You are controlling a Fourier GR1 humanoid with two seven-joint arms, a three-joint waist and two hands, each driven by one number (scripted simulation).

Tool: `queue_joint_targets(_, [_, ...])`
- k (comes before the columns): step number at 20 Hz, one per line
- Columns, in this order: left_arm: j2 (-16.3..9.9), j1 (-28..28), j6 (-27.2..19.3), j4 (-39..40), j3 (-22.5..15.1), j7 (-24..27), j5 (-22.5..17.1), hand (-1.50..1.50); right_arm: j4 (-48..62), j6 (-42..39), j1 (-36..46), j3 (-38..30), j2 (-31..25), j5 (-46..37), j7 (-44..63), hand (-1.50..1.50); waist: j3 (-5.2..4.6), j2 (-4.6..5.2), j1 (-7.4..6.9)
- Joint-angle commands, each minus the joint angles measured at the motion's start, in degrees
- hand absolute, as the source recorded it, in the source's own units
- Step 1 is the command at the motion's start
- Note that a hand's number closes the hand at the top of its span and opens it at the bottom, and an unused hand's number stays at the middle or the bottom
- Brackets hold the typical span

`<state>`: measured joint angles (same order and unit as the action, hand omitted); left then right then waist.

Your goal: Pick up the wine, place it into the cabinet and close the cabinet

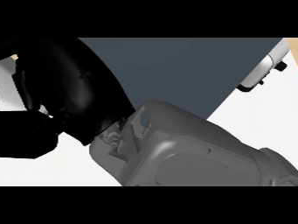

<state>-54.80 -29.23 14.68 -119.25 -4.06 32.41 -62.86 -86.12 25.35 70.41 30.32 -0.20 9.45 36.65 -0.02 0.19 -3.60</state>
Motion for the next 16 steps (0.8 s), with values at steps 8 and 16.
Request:
queue_joint_targets(8, [-0.76, 0.17, 1.19, -0.16, 5.77, -3.12, -4.13, 1.50, 28.98, -4.29, 4.03, -7.80, -0.59, 2.48, -16.89, 1.50, -0.04, 0.65, 0.54])
queue_joint_targets(16, [-1.20, 1.73, 0.59, 1.08, 7.92, -3.53, -5.23, 1.50, 34.14, -6.42, 1.39, -7.39, -4.40, 2.96, -23.22, 1.50, -0.01, 1.36, 1.22])
